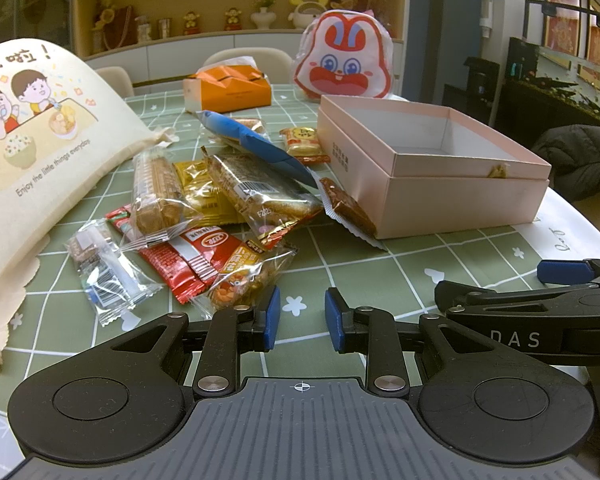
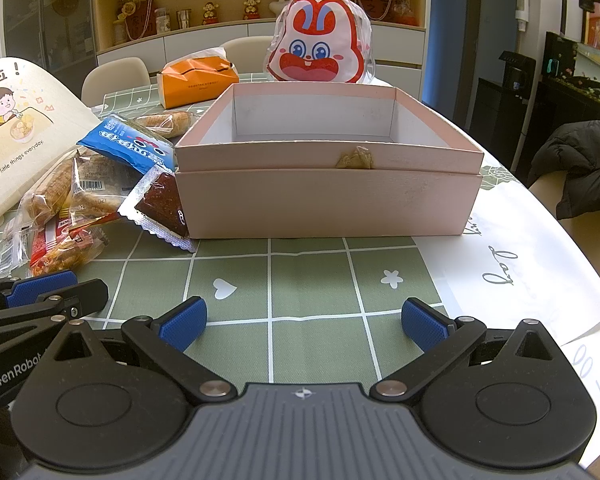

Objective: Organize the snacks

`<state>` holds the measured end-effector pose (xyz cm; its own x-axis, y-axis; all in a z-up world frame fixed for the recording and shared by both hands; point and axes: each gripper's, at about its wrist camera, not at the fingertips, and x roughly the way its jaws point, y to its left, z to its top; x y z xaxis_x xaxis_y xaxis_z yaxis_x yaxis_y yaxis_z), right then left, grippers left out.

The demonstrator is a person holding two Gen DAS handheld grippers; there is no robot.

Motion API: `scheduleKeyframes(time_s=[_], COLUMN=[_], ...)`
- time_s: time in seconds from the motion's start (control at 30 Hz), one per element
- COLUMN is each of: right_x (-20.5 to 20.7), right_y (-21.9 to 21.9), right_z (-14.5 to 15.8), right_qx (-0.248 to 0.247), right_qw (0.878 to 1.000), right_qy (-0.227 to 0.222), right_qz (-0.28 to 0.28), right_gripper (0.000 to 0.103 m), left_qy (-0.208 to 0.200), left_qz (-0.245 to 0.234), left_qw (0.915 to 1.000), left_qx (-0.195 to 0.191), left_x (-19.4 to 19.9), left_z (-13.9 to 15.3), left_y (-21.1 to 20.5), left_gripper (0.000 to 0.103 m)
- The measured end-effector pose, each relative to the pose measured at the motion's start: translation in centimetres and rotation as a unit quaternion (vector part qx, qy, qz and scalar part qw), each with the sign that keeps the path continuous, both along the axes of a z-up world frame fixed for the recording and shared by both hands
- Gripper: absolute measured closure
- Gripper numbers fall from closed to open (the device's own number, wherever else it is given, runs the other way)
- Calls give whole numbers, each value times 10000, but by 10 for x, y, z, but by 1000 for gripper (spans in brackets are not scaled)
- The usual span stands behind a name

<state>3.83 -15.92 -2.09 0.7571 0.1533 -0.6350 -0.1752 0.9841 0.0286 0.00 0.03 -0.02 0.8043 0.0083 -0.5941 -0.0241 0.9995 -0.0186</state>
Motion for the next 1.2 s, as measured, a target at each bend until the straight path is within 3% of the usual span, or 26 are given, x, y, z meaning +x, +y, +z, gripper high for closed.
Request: scheduleKeyframes(time_s=[1.0, 1.13, 1.2], right_x=[-1, 3, 5], right_y=[-3, -6, -10], right_z=[0, 11, 14], right_qx=[-13, -97, -143], right_qw=[9999, 9983, 9969], right_qy=[43, 435, 624], right_qz=[105, 386, 447], right_gripper=[0, 0, 0], left_qy=[-3, -21, 64], left_qz=[20, -156, -315], left_qw=[10000, 9995, 9977], left_qx=[4, -267, -590], left_x=[-1, -4, -5], left_z=[0, 0, 3], left_y=[0, 9, 21], left_gripper=[73, 73, 73])
